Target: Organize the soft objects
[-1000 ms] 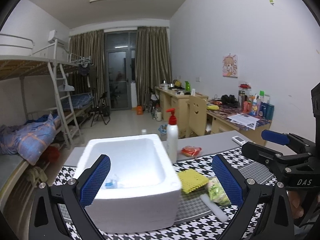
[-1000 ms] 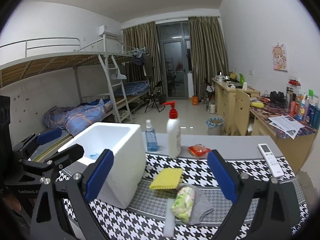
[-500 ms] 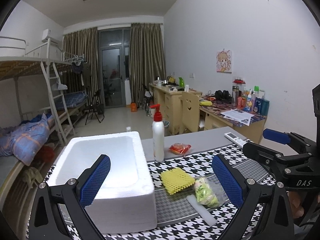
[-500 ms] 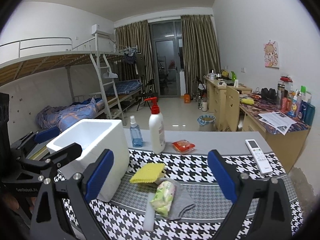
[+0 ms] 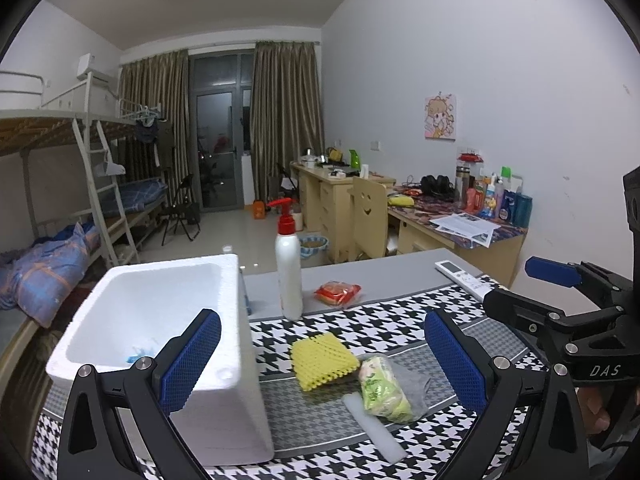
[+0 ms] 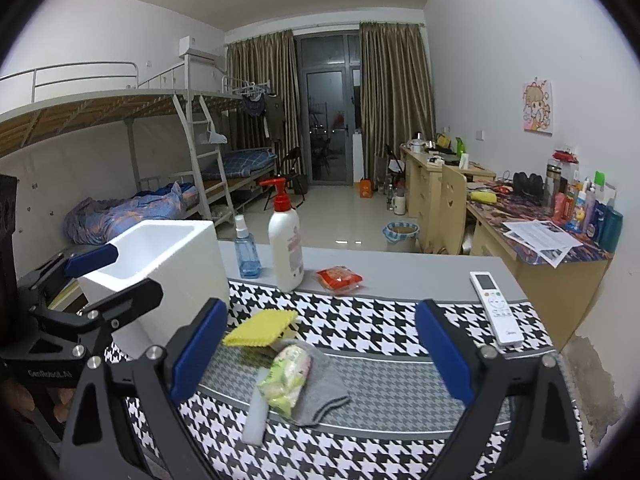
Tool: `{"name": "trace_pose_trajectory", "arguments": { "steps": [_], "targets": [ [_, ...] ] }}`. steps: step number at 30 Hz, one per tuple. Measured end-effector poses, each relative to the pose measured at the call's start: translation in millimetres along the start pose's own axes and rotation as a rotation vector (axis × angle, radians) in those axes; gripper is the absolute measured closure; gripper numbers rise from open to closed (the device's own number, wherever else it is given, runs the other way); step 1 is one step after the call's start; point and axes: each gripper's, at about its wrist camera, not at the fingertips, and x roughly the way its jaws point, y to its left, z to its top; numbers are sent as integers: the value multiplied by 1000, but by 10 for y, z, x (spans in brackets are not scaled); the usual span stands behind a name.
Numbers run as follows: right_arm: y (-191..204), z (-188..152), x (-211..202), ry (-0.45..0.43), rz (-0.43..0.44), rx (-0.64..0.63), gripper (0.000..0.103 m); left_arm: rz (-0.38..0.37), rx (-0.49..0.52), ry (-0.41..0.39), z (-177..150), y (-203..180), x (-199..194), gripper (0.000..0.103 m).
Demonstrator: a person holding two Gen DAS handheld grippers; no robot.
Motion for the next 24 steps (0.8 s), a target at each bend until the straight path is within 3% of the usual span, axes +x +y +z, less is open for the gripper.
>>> {"name": "trace_pose_trajectory", "arguments": {
  "steps": [24],
  "targets": [
    [-290,-187,168,70,2,15,6,-7,21,85,-117,-283,330,1]
  ]
}}
